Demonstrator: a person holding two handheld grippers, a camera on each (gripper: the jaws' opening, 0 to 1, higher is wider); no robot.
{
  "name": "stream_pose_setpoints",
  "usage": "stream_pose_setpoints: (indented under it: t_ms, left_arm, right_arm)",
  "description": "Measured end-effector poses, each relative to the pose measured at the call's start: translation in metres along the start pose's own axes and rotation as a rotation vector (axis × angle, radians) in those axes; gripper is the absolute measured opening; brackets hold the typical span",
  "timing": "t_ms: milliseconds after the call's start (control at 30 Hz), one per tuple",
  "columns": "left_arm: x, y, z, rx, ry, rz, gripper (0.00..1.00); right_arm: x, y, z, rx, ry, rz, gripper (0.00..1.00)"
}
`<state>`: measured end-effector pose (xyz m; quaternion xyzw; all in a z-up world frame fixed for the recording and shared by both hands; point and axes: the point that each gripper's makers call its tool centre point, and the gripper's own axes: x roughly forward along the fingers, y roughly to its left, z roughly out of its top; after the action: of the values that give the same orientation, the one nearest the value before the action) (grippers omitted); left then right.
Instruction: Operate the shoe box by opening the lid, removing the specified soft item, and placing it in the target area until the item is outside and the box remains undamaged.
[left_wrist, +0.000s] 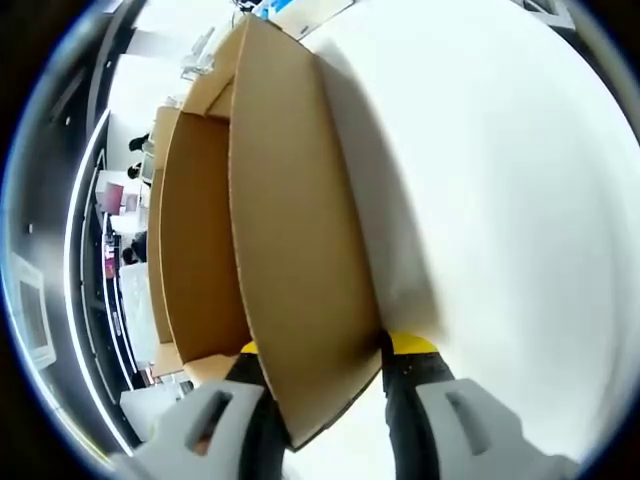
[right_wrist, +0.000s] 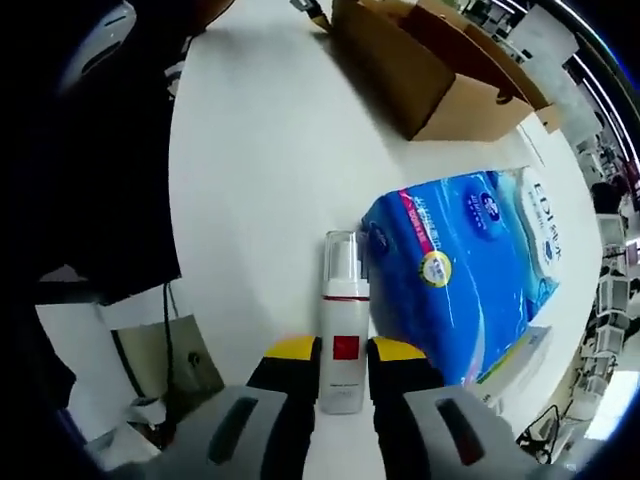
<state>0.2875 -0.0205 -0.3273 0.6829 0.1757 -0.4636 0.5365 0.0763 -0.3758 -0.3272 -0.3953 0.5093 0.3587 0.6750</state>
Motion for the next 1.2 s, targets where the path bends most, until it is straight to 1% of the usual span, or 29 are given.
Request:
stream_pose_setpoints:
  t_ms: [67, 267, 333, 433, 500, 567, 633, 967, 1133, 1200]
  left_arm:
    - [-0.0001, -0.0001, 0.0001, 0.001, -0.001, 0.000, 0.34]
    - [-0.0003, -0.0003, 0.0001, 0.000, 0.000, -0.001, 0.34]
    - [-0.0005, -0.0006, 0.0002, 0.000, 0.000, -0.001, 0.34]
    - [-0.0010, -0.0011, 0.0003, -0.002, 0.002, 0.000, 0.34]
    - [-0.0012, -0.0012, 0.0001, -0.006, 0.004, 0.001, 0.34]
    - [-0.0012, -0.0012, 0.0001, -0.006, 0.005, 0.001, 0.34]
    - [-0.0010, -0.0011, -0.0001, -0.006, 0.005, 0.001, 0.34]
    - [-0.0016, -0.0015, -0.0001, -0.005, 0.004, 0.001, 0.34]
    - [-0.0012, -0.0009, -0.0003, -0.004, 0.003, 0.001, 0.34]
    - [-0.0012, -0.0008, -0.0001, -0.003, 0.002, 0.001, 0.34]
  right_arm:
    - [0.0008, -0.0027, 0.0016, -0.057, 0.005, -0.002, 0.18]
    - [0.0020, -0.0044, 0.0035, -0.094, 0.005, 0.019, 0.18]
    - [0.0023, -0.0052, 0.0040, -0.147, 0.010, 0.024, 0.18]
    - [0.0040, -0.0042, 0.0048, -0.285, 0.026, 0.024, 0.19]
    - [0.0051, -0.0029, 0.0044, -0.263, 0.022, 0.033, 0.19]
    - [0.0058, -0.0049, 0.0042, -0.258, 0.022, 0.031, 0.19]
    - [0.0069, -0.0088, 0.0020, -0.264, 0.031, 0.020, 0.19]
    - [0.0069, -0.0091, 0.0022, -0.288, 0.030, 0.016, 0.19]
    - [0.0075, -0.0100, 0.0021, -0.259, 0.022, 0.010, 0.20]
    - [0.0078, -0.0102, 0.0018, -0.264, 0.020, 0.007, 0.20]
